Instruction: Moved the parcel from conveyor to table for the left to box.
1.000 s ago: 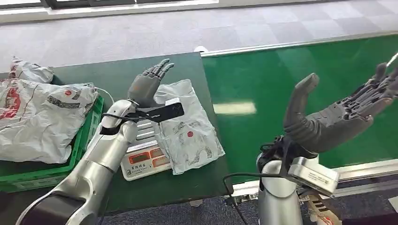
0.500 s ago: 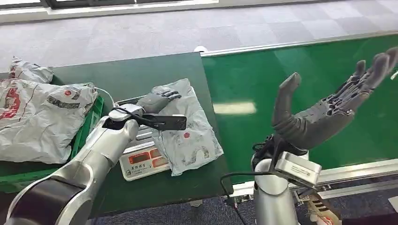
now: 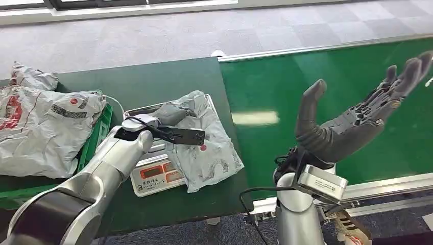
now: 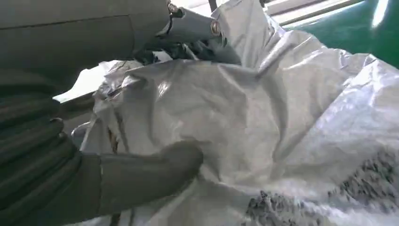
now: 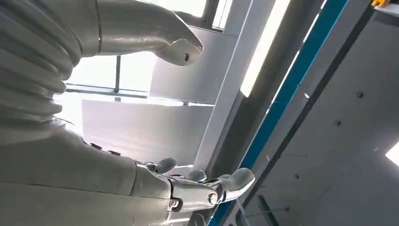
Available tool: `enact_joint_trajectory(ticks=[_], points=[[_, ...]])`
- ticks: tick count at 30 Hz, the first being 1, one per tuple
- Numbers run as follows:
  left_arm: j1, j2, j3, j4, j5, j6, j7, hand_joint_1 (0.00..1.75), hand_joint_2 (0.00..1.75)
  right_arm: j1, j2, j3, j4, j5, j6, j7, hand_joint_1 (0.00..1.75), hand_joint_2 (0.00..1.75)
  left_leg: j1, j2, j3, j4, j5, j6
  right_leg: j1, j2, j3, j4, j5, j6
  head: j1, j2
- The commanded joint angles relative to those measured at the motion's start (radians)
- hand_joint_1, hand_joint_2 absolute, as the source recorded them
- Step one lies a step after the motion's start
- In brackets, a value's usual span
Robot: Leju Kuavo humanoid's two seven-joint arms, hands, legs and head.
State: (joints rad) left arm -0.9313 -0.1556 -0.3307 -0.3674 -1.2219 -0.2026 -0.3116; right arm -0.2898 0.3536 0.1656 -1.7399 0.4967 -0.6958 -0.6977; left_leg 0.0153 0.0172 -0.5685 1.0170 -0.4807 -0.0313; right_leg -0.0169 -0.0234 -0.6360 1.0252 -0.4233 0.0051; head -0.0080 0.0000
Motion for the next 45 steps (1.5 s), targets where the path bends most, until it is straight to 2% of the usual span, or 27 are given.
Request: enact_joint_trajectory(ticks=[1, 10, 12, 13, 15, 17, 18, 19, 20, 21, 22, 23, 24, 26, 27, 28, 29, 31, 33, 36, 38, 39, 41, 42, 43, 45], points=[[-0.050, -0.004, -0.060, 0.078, -0.002, -0.020, -0.012, 1.75, 1.75, 0.006, -0.005, -0.027, 0.010, 0.002, -0.002, 0.000, 0.00, 1.75, 0.001, -0.002, 0.001, -0.001, 0.000, 0.002, 0.001, 0.001, 0.002, -0.002, 0.000, -0.001, 0.000, 0.000], [-0.053, -0.002, -0.063, 0.082, 0.004, -0.025, -0.021, 1.75, 1.75, 0.015, -0.005, -0.041, -0.007, 0.009, -0.002, 0.000, 0.00, 1.75, 0.001, -0.002, 0.000, -0.001, 0.000, 0.001, 0.001, 0.000, 0.001, -0.002, 0.000, -0.001, 0.000, 0.000], [-0.055, 0.000, -0.060, 0.075, 0.008, 0.001, -0.022, 1.75, 1.75, 0.019, -0.005, -0.048, -0.017, 0.011, -0.002, 0.000, 0.00, 1.75, 0.001, -0.002, 0.000, -0.001, 0.000, 0.001, 0.001, 0.000, 0.001, -0.002, 0.000, -0.001, 0.000, 0.000], [-0.052, 0.002, -0.045, 0.054, 0.018, 0.083, -0.012, 1.75, 1.75, 0.023, -0.005, -0.054, -0.028, 0.015, -0.002, 0.000, 0.00, 1.75, 0.001, -0.003, 0.001, -0.001, 0.000, 0.002, 0.001, 0.000, 0.002, -0.002, 0.000, -0.001, 0.000, 0.000], [-0.044, -0.007, 0.068, -0.046, 0.091, 0.486, 0.049, 1.75, 1.75, 0.042, -0.005, -0.074, -0.073, 0.022, -0.002, 0.000, 0.00, 1.75, 0.001, -0.003, 0.000, -0.001, 0.000, 0.002, 0.001, 0.000, 0.001, -0.002, 0.000, -0.001, 0.000, 0.000], [-0.044, -0.006, 0.136, -0.103, 0.130, 0.686, 0.082, 1.75, 1.75, 0.046, -0.005, -0.079, -0.084, 0.014, -0.002, 0.000, 0.00, 1.75, 0.001, -0.004, -0.001, 0.000, 0.000, 0.002, 0.002, -0.001, 0.001, -0.002, 0.000, -0.001, 0.000, 0.000], [-0.047, -0.002, 0.212, -0.142, 0.207, 0.800, 0.065, 1.75, 1.75, 0.045, -0.005, -0.082, -0.085, 0.008, -0.002, 0.000, 0.00, 1.75, 0.001, -0.003, -0.002, 0.001, 0.001, 0.001, 0.001, -0.001, -0.001, 0.000, 0.000, -0.001, 0.000, 0.000], [-0.046, 0.008, 0.237, -0.166, 0.227, 0.848, 0.060, 1.75, 1.75, 0.044, -0.005, -0.083, -0.084, 0.007, -0.002, 0.000, 0.00, 1.75, 0.001, -0.003, -0.002, 0.001, 0.000, 0.001, 0.002, 0.000, -0.001, -0.001, 0.000, -0.001, 0.000, 0.000], [-0.046, 0.008, 0.237, -0.166, 0.227, 0.848, 0.060, 1.75, 1.75, 0.044, -0.005, -0.083, -0.084, 0.007, -0.002, 0.000, 0.00, 1.75, 0.001, -0.001, -0.002, 0.001, 0.000, 0.001, 0.001, 0.002, -0.002, 0.000, 0.001, -0.001, 0.000, 0.000], [-0.042, 0.035, 0.270, -0.201, 0.258, 0.887, 0.039, 1.75, 1.75, 0.038, -0.005, -0.085, -0.079, 0.005, -0.002, 0.000, 0.00, 1.75, 0.001, 0.000, -0.001, 0.000, 0.000, 0.001, 0.001, 0.003, 0.000, -0.001, 0.001, -0.001, 0.000, 0.000], [0.005, 0.038, 0.360, -0.331, 0.249, 0.901, 0.027, 1.75, 1.75, 0.035, -0.005, -0.087, -0.074, 0.002, -0.002, 0.000, 0.00, 1.75, 0.001, 0.001, 0.000, -0.001, 0.000, 0.000, 0.001, 0.003, -0.001, -0.001, 0.001, -0.001, 0.000, 0.000], [0.051, 0.014, 0.490, -0.460, 0.222, 0.901, -0.014, 1.75, 1.75, 0.033, -0.005, -0.089, -0.070, -0.001, -0.002, 0.000, 0.00, 1.75, 0.001, 0.002, 0.001, -0.002, 0.000, 0.001, 0.001, 0.005, 0.000, -0.002, 0.001, -0.001, 0.000, 0.000], [0.068, -0.004, 0.599, -0.515, 0.235, 0.901, -0.079, 1.75, 1.75, 0.031, -0.005, -0.093, -0.064, -0.004, -0.002, 0.000, 0.00, 1.75, 0.000, 0.002, 0.001, -0.001, 0.000, 0.000, 0.000, 0.004, -0.001, -0.001, 0.001, -0.001, 0.000, 0.000], [0.079, -0.008, 0.704, -0.571, 0.264, 0.901, -0.153, 1.75, 1.75, 0.034, -0.005, -0.095, -0.057, -0.009, -0.002, 0.000, 0.00, 1.75, 0.001, 0.003, -0.001, -0.001, 0.000, 0.000, 0.001, 0.005, -0.002, -0.001, 0.002, -0.001, 0.000, 0.000], [0.079, -0.008, 0.704, -0.571, 0.264, 0.901, -0.153, 1.75, 1.75, 0.034, -0.005, -0.095, -0.057, -0.009, -0.002, 0.000, 0.00, 1.75, 0.001, 0.004, 0.000, -0.001, 0.000, 0.001, 0.001, 0.006, -0.001, -0.002, 0.002, -0.001, 0.000, 0.000], [0.097, -0.038, 0.800, -0.632, 0.276, 0.901, -0.217, 1.75, 1.75, 0.040, -0.005, -0.094, -0.054, -0.011, -0.002, 0.000, 0.00, 1.75, 0.001, 0.003, -0.001, -0.001, 0.000, 0.001, 0.001, 0.006, -0.002, -0.001, 0.001, -0.001, 0.000, 0.000], [0.102, -0.046, 0.839, -0.659, 0.298, 0.901, -0.242, 1.75, 1.75, 0.040, -0.005, -0.092, -0.052, -0.012, -0.002, 0.000, 0.00, 1.75, 0.001, 0.003, 0.001, -0.002, 0.000, 0.001, 0.002, 0.007, 0.000, -0.003, 0.001, -0.001, 0.000, 0.000], [0.100, -0.096, 1.056, -0.767, 0.246, 0.901, -0.335, 1.75, 1.75, 0.042, -0.005, -0.087, -0.044, -0.013, -0.002, 0.000, 0.00, 1.75, 0.001, 0.006, 0.002, -0.003, 0.000, 0.001, 0.002, 0.010, 0.000, -0.003, 0.002, -0.001, 0.000, 0.000], [0.091, -0.103, 1.184, -0.820, 0.128, 0.901, -0.322, 1.75, 1.75, 0.043, -0.005, -0.086, -0.042, -0.013, -0.002, 0.000, 0.00, 1.75, 0.002, 0.009, 0.000, 0.000, 0.000, 0.000, 0.002, 0.011, -0.003, -0.001, 0.002, -0.002, 0.000, 0.000], [0.091, -0.103, 1.184, -0.820, 0.128, 0.901, -0.322, 1.75, 1.75, 0.043, -0.005, -0.086, -0.042, -0.013, -0.002, 0.000, 0.00, 1.75, 0.002, 0.008, 0.002, -0.003, 0.000, 0.001, 0.002, 0.011, -0.001, -0.002, 0.002, -0.002, 0.000, 0.000], [0.084, -0.053, 1.329, -0.777, -0.093, 0.901, -0.187, 1.75, 1.75, 0.049, -0.005, -0.091, -0.050, -0.009, -0.002, 0.000, 0.00, 1.75, 0.001, 0.010, 0.003, -0.002, 0.000, 0.000, 0.001, 0.012, -0.002, -0.001, 0.002, -0.002, 0.000, 0.000], [0.091, -0.038, 1.345, -0.746, -0.110, 0.901, -0.162, 1.75, 1.75, 0.054, -0.005, -0.095, -0.056, -0.007, -0.002, 0.000, 0.00, 1.75, 0.002, 0.010, 0.004, -0.004, 0.000, 0.000, 0.002, 0.013, 0.000, -0.003, 0.002, -0.002, 0.000, 0.000], [0.082, 0.023, 1.445, -0.529, 0.154, 0.901, -0.249, 1.75, 1.75, 0.072, -0.005, -0.113, -0.079, -0.008, -0.002, 0.000, 0.00, 1.75, 0.001, 0.009, 0.006, -0.006, 0.001, 0.000, 0.001, 0.012, 0.002, -0.004, 0.002, -0.003, 0.000, 0.000], [0.080, 0.010, 1.565, -0.564, 0.151, 0.901, -0.327, 1.75, 1.75, 0.075, -0.005, -0.116, -0.070, -0.020, -0.002, 0.000, 0.00, 1.75, 0.000, 0.006, 0.006, -0.006, 0.001, 0.000, 0.000, 0.008, 0.003, -0.004, 0.002, -0.002, 0.000, 0.000], [0.073, 0.023, 1.622, -0.514, 0.186, 0.901, -0.378, 1.75, 1.75, 0.073, -0.005, -0.121, -0.066, -0.024, -0.002, 0.000, 0.00, 1.75, 0.000, 0.007, 0.006, -0.005, 0.000, 0.000, 0.000, 0.009, 0.002, -0.002, 0.001, -0.002, 0.000, 0.000], [0.104, 0.031, 1.635, -0.529, 0.269, 0.901, -0.386, 1.75, 1.75, 0.066, -0.005, -0.128, -0.056, -0.026, -0.002, 0.000, 0.00, 1.75, 0.000, 0.011, 0.007, -0.006, 0.000, 0.000, 0.000, 0.012, 0.002, -0.003, 0.002, -0.002, 0.000, 0.000]])
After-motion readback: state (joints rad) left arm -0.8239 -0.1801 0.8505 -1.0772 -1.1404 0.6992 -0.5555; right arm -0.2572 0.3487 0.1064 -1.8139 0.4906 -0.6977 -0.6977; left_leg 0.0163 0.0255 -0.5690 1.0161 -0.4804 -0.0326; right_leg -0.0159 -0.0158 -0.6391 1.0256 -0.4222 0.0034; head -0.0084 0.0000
